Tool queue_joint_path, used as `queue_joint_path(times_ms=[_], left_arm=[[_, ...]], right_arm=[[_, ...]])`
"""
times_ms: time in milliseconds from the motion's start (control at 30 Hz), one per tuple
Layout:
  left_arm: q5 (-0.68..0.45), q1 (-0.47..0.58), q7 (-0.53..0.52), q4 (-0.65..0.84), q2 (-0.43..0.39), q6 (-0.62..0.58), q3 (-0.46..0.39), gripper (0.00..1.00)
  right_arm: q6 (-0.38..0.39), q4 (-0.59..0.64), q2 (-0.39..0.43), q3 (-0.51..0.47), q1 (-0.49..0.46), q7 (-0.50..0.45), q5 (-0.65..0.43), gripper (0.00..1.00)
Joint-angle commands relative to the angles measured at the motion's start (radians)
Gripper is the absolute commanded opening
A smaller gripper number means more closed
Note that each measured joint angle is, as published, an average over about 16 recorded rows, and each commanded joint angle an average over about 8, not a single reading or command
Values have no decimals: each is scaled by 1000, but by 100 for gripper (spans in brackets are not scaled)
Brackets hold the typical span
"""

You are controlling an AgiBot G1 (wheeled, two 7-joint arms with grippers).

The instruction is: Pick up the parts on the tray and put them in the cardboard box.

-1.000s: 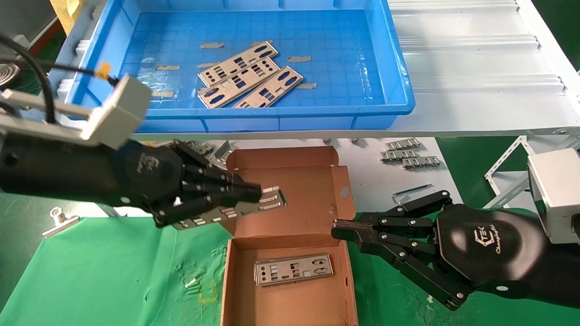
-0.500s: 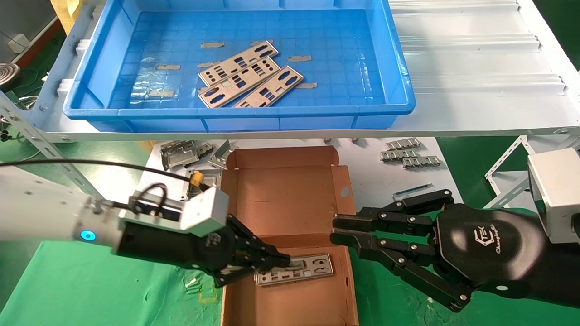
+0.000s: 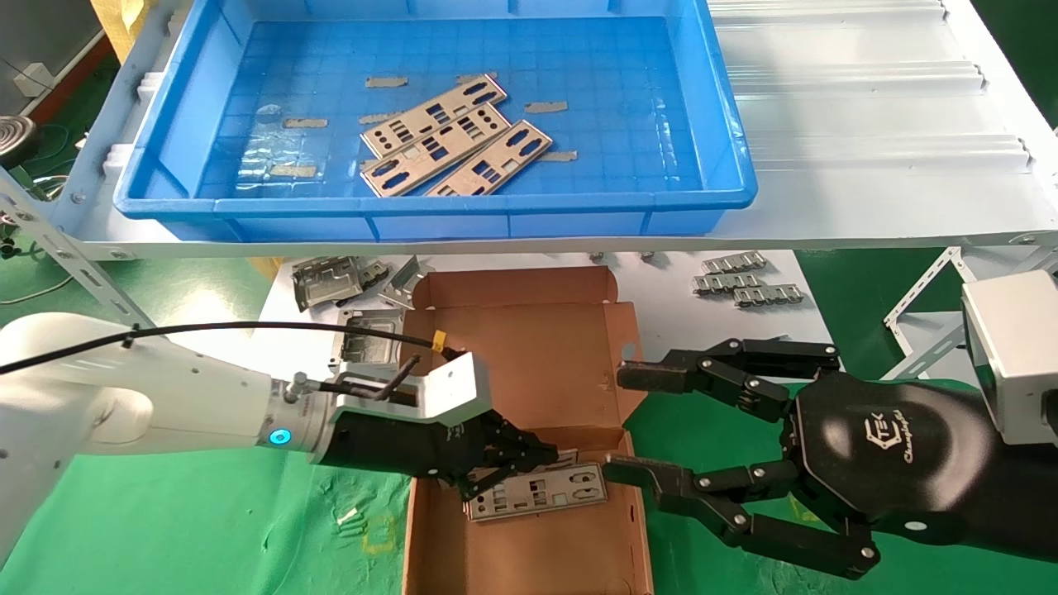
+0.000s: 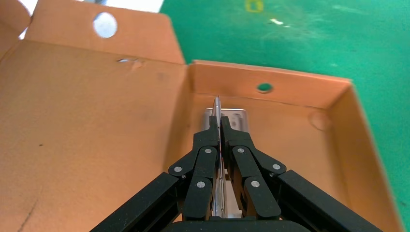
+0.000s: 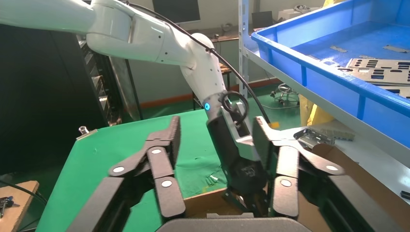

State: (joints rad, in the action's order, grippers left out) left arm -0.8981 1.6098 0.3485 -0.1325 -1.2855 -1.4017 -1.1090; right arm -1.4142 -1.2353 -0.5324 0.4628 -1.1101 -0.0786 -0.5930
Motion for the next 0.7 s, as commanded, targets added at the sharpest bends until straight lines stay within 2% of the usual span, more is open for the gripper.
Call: queue_joint_path(times_ms=[33, 100, 133, 700], left_arm=[[-1, -2, 8, 29, -26, 35, 0, 78], [4, -4, -6, 45, -38, 44, 4, 96], [7, -5, -13, 52, -42, 47, 5, 100], [37, 25, -71, 82, -15, -67, 22, 100]], right_arm=[[0, 0, 0, 0, 0, 0, 0, 100], [0, 0, 0, 0, 0, 0, 0, 100], [0, 0, 0, 0, 0, 0, 0, 100], [0, 0, 0, 0, 0, 0, 0, 100]])
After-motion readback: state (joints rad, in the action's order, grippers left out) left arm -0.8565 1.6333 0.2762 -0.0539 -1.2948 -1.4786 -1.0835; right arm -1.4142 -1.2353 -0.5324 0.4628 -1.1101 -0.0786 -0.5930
